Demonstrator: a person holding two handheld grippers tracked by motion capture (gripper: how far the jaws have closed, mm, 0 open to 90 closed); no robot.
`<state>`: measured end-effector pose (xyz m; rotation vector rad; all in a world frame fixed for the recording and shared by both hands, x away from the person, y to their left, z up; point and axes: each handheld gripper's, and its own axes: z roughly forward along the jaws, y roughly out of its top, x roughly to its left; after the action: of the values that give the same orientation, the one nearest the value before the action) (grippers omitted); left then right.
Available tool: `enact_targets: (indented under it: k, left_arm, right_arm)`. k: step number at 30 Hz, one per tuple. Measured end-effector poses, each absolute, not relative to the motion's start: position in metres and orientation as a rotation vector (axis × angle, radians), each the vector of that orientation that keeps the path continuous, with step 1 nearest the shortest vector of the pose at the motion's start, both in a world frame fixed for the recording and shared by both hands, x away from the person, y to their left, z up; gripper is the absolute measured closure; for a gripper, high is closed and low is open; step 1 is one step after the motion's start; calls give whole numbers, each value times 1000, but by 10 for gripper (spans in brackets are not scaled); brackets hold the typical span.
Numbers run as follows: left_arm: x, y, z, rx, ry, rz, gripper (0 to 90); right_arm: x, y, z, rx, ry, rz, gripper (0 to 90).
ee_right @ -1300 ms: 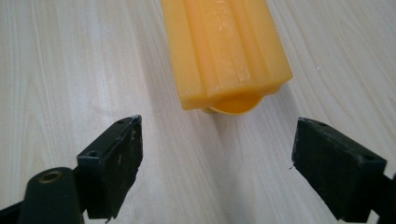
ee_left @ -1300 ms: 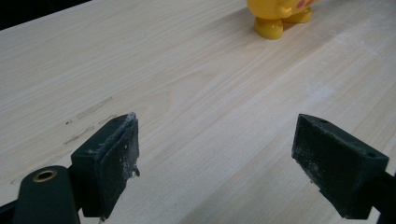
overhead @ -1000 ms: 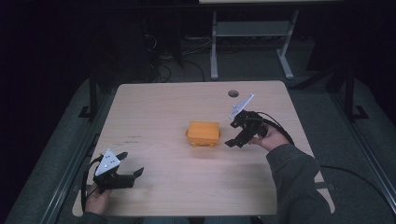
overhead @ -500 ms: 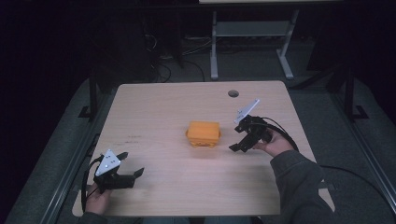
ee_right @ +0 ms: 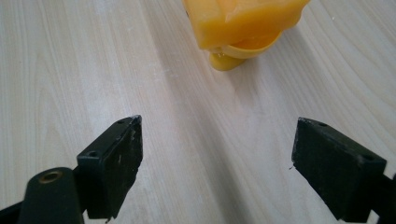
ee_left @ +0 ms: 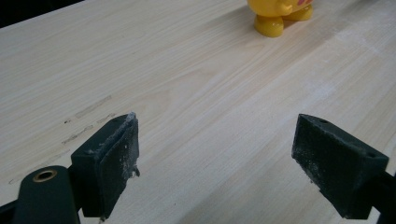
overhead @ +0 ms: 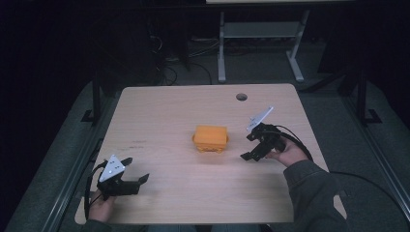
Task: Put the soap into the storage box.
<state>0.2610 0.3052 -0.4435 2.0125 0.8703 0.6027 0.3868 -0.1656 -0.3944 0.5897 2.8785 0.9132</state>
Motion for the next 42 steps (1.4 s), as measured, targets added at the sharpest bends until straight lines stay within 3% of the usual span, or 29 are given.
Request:
enact_targets:
  k: [42]
  left_arm:
    - [261, 305, -444, 2020, 887, 589, 143]
  right_arm:
    - [347, -214, -412, 756, 2822, 924, 153]
